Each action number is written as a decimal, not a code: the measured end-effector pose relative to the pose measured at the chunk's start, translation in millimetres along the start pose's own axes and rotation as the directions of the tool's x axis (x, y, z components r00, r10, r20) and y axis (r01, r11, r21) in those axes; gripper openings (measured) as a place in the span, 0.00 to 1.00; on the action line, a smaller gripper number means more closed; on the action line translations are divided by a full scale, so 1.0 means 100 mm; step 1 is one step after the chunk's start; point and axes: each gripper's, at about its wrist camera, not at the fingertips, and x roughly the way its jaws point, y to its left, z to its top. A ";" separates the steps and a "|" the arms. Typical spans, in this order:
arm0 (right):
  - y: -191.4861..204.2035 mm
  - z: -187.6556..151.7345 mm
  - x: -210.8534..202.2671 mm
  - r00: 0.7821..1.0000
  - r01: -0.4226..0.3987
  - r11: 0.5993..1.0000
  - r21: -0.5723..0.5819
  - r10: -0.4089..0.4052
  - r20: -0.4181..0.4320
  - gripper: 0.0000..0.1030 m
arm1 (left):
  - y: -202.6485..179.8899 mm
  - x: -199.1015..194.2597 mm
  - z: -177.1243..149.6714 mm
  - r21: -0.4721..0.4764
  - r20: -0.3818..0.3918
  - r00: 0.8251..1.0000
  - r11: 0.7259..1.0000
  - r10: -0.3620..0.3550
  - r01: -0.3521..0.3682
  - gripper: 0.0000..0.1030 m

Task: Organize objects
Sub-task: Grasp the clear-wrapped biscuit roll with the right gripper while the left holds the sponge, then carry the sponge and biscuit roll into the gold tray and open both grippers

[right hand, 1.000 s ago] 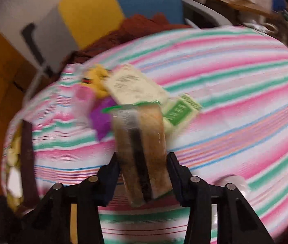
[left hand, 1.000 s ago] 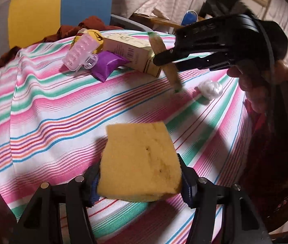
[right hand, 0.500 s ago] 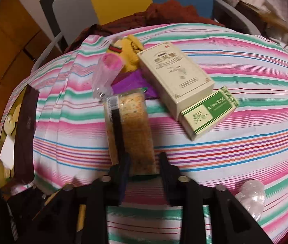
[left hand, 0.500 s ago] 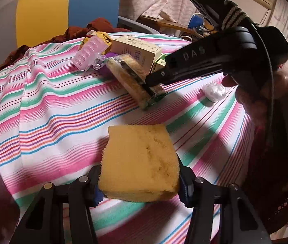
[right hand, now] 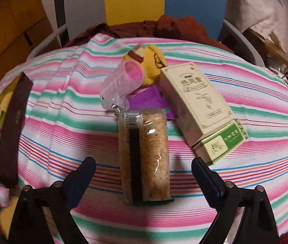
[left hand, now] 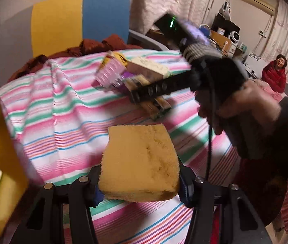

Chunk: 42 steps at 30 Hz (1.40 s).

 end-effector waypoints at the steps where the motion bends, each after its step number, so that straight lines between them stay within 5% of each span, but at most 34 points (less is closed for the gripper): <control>1: 0.02 0.00 0.05 1.000 0.004 1.000 -0.006 -0.004 -0.018 0.83 | 0.01 -0.05 0.01 -0.003 0.008 1.000 1.000 0.016 -0.016 0.55; 3: 0.05 -0.02 0.16 0.998 0.009 1.000 -0.019 -0.011 -0.066 0.58 | 0.05 -0.12 0.03 -0.010 0.020 0.999 0.999 0.038 -0.038 0.55; 6: 0.05 -0.04 0.18 0.997 0.025 0.999 -0.034 -0.028 -0.075 0.48 | 0.09 -0.23 0.04 -0.019 0.044 0.996 0.997 0.074 -0.073 0.55; 14: -0.10 -0.03 0.06 0.999 0.000 0.999 0.032 0.001 -0.043 0.47 | 0.22 -0.51 0.07 -0.049 0.103 0.983 0.988 0.149 -0.145 0.55; 27: -0.06 -0.07 -0.45 0.985 -0.159 0.979 0.128 0.148 0.091 0.47 | 0.72 -0.94 -0.01 -0.187 0.142 0.962 0.960 0.235 -0.207 0.55; 34: 0.62 -0.03 -0.67 0.957 -0.265 0.964 0.021 0.260 0.129 0.47 | 1.24 -1.23 -0.20 -0.338 0.148 0.940 0.909 0.307 -0.244 0.55; 42: 1.72 0.01 -0.79 0.904 -0.401 0.904 -0.151 0.417 0.099 0.47 | 1.94 -1.55 -0.45 -0.503 0.117 0.894 0.802 0.432 -0.322 0.56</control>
